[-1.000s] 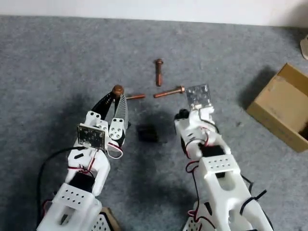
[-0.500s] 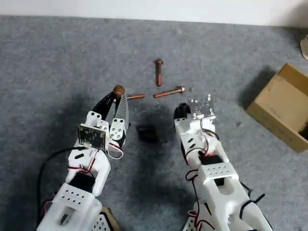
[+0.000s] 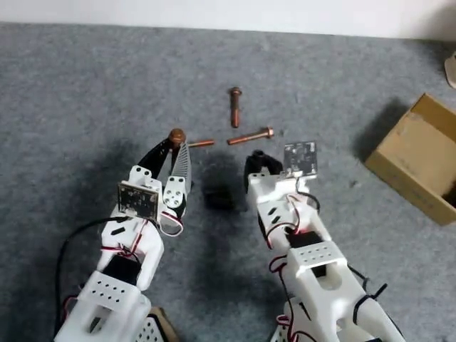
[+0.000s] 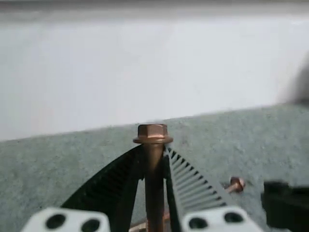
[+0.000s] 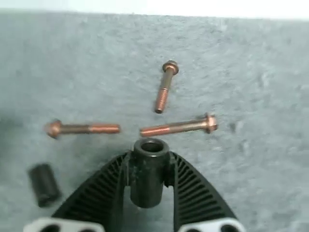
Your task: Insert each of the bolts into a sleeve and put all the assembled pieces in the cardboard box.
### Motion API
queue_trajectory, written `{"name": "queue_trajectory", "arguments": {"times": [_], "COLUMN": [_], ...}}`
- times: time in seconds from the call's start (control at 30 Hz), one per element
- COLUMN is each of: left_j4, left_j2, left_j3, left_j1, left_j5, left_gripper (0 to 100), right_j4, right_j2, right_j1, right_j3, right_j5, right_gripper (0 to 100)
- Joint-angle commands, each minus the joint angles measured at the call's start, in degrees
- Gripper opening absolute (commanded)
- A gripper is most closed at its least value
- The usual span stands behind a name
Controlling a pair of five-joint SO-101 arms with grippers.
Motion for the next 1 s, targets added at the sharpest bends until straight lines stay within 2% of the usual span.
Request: {"name": "queue_trajectory", "arguments": {"times": [0.0, 0.13, 0.23, 0.3, 0.4, 0.47, 0.63, 0.83, 0.97], "left_j4": [-5.3, -7.0, -7.0, -7.0, -7.0, -7.2, -7.5, -11.8, -12.0], "left_j2": [-1.4, -1.1, -1.1, -1.2, -1.2, -1.1, -1.3, -1.3, -1.3], "left_j3": [1.4, 1.4, 1.4, 1.4, 1.4, 1.4, 1.4, 1.4, 1.4], "left_j1": [1.0, 1.3, 3.8, 5.3, 6.3, 6.3, 6.3, 5.2, 5.1], "left_j5": [0.1, 0.1, 0.1, 0.1, 0.2, 0.2, 0.4, 14.9, 15.6], "left_gripper": [1, 1, 1, 1, 1, 1, 1, 1, 1], "right_j4": [-1.5, -2.2, -8.2, -14.5, -21.5, -25.5, -40.0, -40.0, -39.8], "right_j2": [-1.4, -1.5, -1.9, -1.5, -1.5, -1.5, -1.3, -1.4, -1.4], "right_j1": [-2.0, -2.8, -4.1, -6.3, -11.1, -14.8, -17.6, -13.4, -10.9], "right_j3": [-0.1, 2.5, 3.4, 4.9, 10.0, 14.0, 22.5, 23.3, 23.3], "right_j5": [-3.8, -3.7, -1.2, 7.6, 25.0, 31.3, 32.0, 31.9, 28.2], "right_gripper": [0.5, 0.5, 0.5, 0.5, 0.5, 0.5, 0.5, 0.5, 0.5]}}
